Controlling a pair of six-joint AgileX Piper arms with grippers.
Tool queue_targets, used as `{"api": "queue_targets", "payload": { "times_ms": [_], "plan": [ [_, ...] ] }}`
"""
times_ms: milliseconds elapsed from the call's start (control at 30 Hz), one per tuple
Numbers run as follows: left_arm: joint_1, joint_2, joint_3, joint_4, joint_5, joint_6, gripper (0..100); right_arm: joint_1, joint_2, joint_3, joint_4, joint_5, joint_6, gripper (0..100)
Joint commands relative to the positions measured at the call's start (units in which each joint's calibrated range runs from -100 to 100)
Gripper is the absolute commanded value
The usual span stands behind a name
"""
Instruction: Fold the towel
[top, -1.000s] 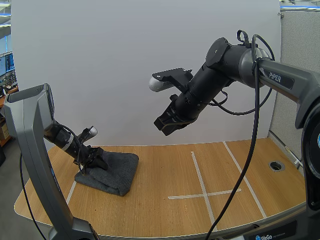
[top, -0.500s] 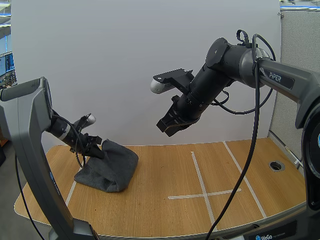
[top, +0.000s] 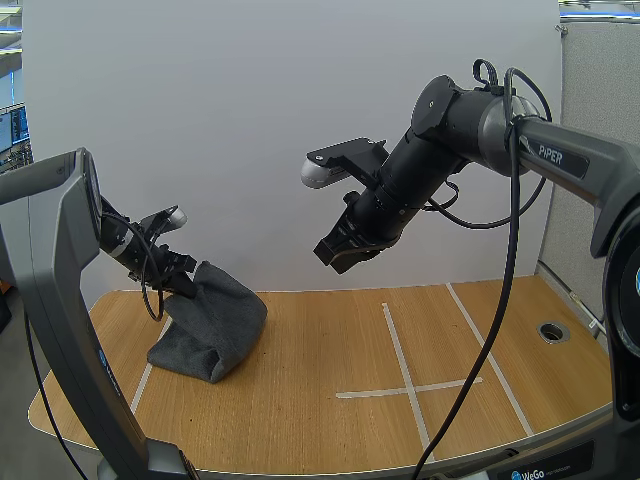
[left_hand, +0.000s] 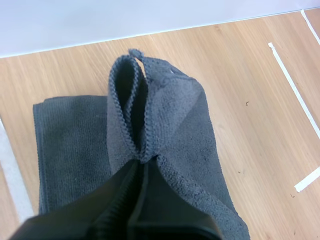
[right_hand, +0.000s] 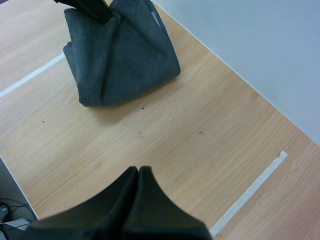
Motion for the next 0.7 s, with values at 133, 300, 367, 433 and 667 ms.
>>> {"api": "queue_targets", "payload": {
  "times_ms": [133,300,367,433,667],
  "plan": [
    [2.12,5.35,-0.47,0.83,0.36,2.76,0,-0.20,-0.86,0.32,-0.22,0.38,-0.18,0],
    [2.21,7.91,-0.47,1.02,0.36,3.67,0,-0.20,-0.86,0.32,-0.22,0.38,0.07,0],
    [2.21,8.52,-0.47,1.02,0.36,4.44,0,-0.20,-0.86,0.32,-0.22,0.38,0.02,0],
    [2.21,8.99,-0.47,1.02,0.36,4.67,0,-0.20,-0.86,0.32,-0.22,0.38,0.02,0],
    [2.21,9.17,-0.47,1.13,0.36,4.77,21,-0.20,-0.86,0.32,-0.22,0.38,1.18,0]
  ]
}}
